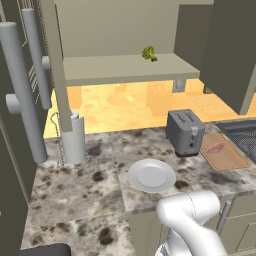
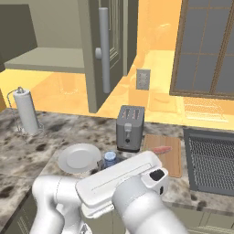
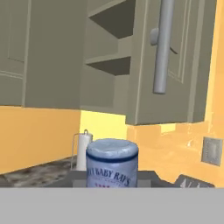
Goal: Pick the steak from the plate and place it on the cutting board. Then pick the condiment bottle from the cabinet and place it next to the cutting board.
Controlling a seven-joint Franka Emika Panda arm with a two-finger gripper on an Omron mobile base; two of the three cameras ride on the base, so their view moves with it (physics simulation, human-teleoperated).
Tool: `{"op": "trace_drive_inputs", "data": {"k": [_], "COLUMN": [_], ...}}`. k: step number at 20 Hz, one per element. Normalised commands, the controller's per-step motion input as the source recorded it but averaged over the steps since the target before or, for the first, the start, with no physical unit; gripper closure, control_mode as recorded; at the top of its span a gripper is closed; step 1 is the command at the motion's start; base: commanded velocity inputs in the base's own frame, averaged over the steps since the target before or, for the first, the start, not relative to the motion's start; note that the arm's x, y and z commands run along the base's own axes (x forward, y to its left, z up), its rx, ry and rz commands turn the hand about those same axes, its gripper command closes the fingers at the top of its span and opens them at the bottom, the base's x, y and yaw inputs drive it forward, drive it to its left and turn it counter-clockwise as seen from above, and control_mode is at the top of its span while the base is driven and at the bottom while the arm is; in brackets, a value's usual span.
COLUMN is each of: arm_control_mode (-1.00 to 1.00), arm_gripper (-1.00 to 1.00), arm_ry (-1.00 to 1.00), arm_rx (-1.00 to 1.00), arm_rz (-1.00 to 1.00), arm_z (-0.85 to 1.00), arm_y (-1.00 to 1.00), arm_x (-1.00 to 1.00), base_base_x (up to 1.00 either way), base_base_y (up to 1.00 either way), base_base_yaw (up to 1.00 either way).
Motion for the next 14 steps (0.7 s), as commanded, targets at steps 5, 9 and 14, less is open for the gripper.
{"op": "trace_drive_inputs", "data": {"k": [5,9,14], "arm_control_mode": [-1.0,-1.0,-1.0], "arm_gripper": [1.0,1.0,1.0], "arm_ry": [-0.16,-0.2,-0.17], "arm_rx": [0.0,0.0,0.0], "arm_rz": [0.07,0.03,0.04], "arm_z": [-0.48,-0.53,-0.61], "arm_y": [-0.01,-0.04,-0.09], "arm_x": [0.34,0.45,0.42], "base_base_x": [0.0,0.0,0.0], "base_base_y": [0.0,0.0,0.0], "base_base_yaw": [0.0,0.0,0.0]}}
